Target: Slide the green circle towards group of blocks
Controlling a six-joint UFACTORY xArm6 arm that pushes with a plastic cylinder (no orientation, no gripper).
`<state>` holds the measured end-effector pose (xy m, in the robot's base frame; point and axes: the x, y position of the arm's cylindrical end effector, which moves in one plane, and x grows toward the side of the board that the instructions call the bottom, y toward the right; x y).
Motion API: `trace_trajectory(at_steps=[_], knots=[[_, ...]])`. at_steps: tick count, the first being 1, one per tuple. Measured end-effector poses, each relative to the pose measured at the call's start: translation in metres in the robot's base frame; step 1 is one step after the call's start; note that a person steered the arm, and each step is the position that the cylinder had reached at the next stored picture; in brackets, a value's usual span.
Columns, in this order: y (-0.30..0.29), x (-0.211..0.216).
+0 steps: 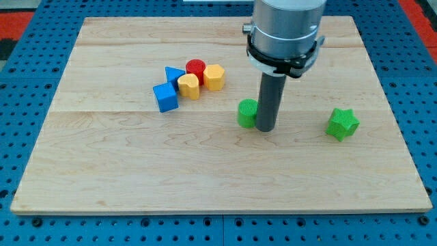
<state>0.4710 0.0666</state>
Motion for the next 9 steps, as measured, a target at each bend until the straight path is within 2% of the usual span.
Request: trace_trajectory(at_steps=[1, 2, 6, 9], knots=[[-0.013, -0.015], [0.004, -0.028], [-0.034, -0.039], [-0.034, -0.052]])
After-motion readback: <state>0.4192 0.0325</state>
